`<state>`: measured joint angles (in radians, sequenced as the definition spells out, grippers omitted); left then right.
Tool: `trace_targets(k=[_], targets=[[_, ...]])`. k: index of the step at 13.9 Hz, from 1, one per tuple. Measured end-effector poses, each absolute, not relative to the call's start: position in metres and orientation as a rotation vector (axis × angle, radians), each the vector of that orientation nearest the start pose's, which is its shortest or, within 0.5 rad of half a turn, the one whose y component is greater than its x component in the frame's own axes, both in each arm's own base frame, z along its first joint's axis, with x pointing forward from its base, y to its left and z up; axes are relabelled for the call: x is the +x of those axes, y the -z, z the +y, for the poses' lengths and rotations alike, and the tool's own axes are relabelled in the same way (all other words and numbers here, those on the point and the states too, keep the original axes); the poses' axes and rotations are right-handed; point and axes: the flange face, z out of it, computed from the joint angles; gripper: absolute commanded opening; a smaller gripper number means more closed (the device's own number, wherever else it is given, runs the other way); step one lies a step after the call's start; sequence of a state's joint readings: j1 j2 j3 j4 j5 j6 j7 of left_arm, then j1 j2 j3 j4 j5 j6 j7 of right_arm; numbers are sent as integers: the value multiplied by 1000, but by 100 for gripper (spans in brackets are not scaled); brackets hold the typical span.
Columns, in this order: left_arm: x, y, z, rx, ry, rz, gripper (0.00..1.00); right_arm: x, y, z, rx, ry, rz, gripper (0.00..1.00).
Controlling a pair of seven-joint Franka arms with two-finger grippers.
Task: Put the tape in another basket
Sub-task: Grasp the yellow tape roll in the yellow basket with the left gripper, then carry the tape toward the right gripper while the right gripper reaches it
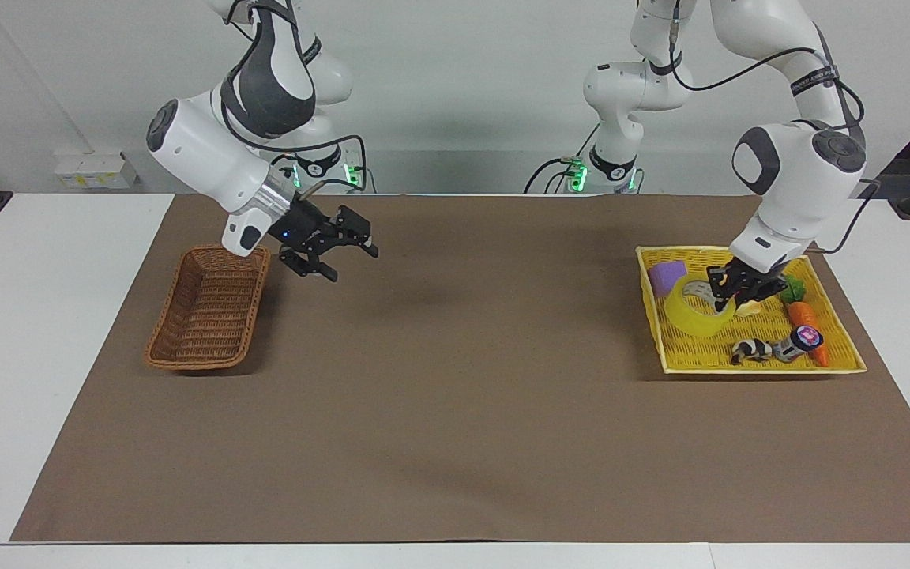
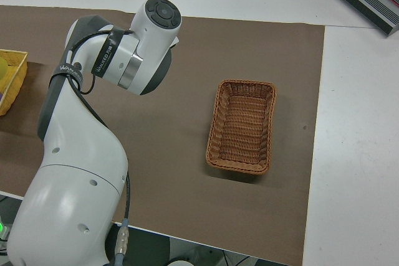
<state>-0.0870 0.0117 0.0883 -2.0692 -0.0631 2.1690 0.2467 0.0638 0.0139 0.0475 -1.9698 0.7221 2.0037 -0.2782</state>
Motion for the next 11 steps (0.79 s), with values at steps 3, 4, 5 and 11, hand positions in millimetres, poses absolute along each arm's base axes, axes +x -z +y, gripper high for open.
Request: trace_targets(k=[3, 4, 5, 11], targets=[[554, -434, -62, -3240, 139, 296, 0, 559, -480, 114, -2409, 103, -80, 100], [551, -434, -83, -3257, 130, 270, 0, 559, -482, 120, -2391, 104, -78, 100], [547, -434, -104, -3272, 121, 244, 0, 558, -483, 123, -2376, 104, -74, 100], [520, -438, -218, -3393, 117, 9, 0, 550, -469, 157, -2377, 126, -84, 100]])
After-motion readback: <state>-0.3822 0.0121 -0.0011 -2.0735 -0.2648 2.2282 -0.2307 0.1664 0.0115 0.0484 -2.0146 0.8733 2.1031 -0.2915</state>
